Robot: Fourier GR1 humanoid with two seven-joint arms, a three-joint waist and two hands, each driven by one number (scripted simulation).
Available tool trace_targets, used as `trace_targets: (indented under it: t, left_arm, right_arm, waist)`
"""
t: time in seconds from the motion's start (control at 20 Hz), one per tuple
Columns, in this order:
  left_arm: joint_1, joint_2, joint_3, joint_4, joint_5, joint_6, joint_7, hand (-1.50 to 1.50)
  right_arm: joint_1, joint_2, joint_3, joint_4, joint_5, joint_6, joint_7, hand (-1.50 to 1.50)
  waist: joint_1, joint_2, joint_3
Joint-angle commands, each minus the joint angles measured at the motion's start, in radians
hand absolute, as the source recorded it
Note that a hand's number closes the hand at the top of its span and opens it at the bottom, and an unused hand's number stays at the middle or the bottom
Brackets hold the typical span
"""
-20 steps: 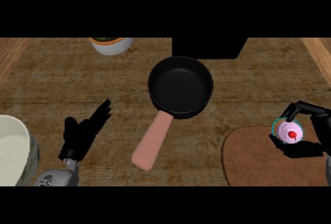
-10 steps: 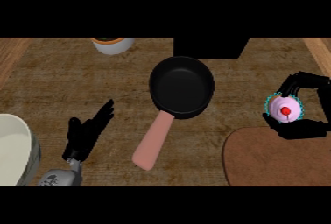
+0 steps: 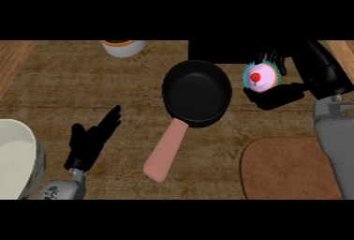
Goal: Pick the cupcake from the cutting board and place it in the pot
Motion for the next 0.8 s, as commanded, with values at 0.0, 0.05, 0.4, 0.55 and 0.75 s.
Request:
trace_targets:
  t: [0.0,0.05,0.4,0.55,0.75]
  left_arm:
    - [-0.007,-0.011,0.002,-0.021,0.017,-0.011,0.020,0.00]
    - [-0.044,-0.007,0.000,0.000,0.002,-0.008,0.026,0.00]
    - [0.005,0.002,0.001,0.009,-0.006,-0.023,-0.019,0.00]
    - [-0.008,-0.011,-0.007,0.048,-0.015,-0.023,-0.038,0.00]
    - [-0.012,-0.018,-0.008,-0.003,-0.021,-0.002,-0.003,0.00]
  right_arm:
    - [-0.126,0.055,0.103,0.094,0.098,0.026,0.093,1.50]
    - [-0.184,0.094,0.126,0.185,0.141,-0.008,0.085,1.50]
    - [-0.291,0.119,0.229,0.435,0.333,-0.034,0.053,1.50]
    - [-0.367,0.143,0.313,0.523,0.423,0.016,0.111,1.50]
    - [-0.454,0.220,0.275,0.727,0.398,0.100,0.140,1.50]
  waist:
    - [0.002,0.000,0.000]
    - [0.009,0.004,0.000]
    - [0.016,0.005,0.001]
    - [0.017,0.007,-0.001]
    - [0.022,0.007,0.000]
